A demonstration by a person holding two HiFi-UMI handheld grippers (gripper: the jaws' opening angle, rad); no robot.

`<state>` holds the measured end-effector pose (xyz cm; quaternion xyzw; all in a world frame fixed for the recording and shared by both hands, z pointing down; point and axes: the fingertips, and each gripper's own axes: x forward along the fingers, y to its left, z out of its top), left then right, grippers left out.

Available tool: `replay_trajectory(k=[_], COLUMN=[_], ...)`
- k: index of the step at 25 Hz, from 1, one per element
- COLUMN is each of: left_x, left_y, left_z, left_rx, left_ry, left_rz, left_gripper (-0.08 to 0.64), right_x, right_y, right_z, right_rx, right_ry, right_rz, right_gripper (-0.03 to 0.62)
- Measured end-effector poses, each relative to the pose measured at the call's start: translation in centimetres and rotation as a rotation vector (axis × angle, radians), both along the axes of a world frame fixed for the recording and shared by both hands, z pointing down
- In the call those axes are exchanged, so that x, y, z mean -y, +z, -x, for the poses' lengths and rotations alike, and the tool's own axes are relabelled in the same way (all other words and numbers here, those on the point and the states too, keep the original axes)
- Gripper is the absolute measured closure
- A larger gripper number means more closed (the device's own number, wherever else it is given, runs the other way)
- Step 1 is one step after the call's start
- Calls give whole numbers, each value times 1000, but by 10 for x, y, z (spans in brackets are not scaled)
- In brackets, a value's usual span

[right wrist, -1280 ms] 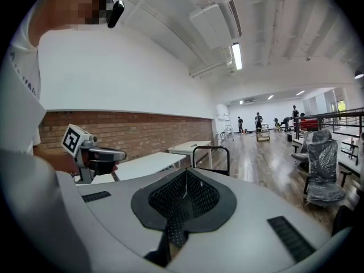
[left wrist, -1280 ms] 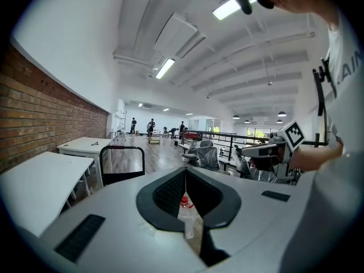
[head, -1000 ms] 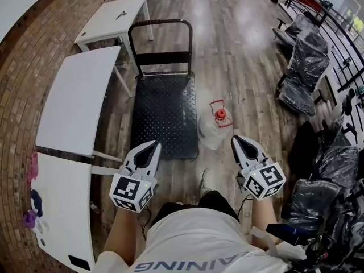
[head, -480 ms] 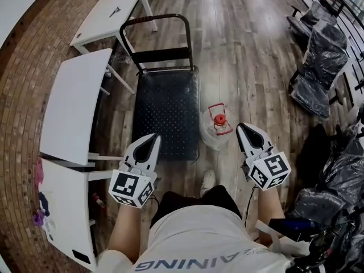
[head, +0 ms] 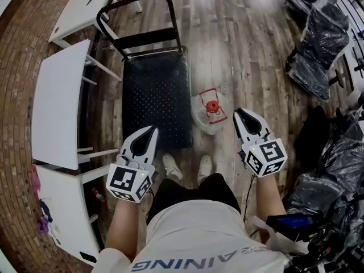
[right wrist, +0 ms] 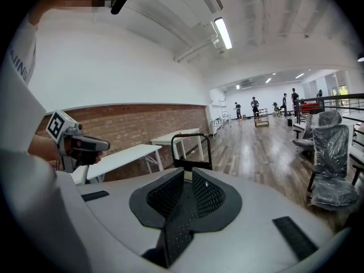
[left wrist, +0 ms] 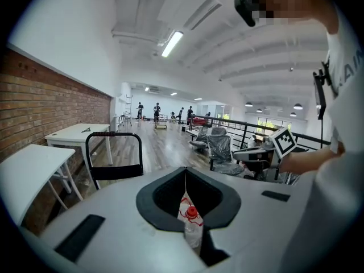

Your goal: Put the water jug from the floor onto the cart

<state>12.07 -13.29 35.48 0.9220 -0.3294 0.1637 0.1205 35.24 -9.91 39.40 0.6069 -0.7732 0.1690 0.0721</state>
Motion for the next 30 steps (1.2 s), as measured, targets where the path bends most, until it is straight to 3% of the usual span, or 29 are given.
replay_trajectory(k=[7, 11, 14, 25, 30], left_x=[37, 52, 59, 59, 48], left_y=[26, 52, 79, 135, 165], left_z=[-8, 0, 9, 23, 46], left_rx=[-61, -25, 7, 5, 18], left_ry=[47, 48, 37, -13, -71], left_rz=[33, 47, 73, 123, 132], left_gripper=[557, 557, 557, 557, 557], right_x=[32, 56, 72, 102, 103], right_y=[65, 112, 150, 305, 366], right_z=[-1, 0, 1, 1, -2], right_rx=[-72, -93, -114, -223, -262], right_ry=[27, 17, 0, -83, -85], right_rz=[102, 164, 205, 339, 408], right_gripper=[482, 390, 338, 204, 183])
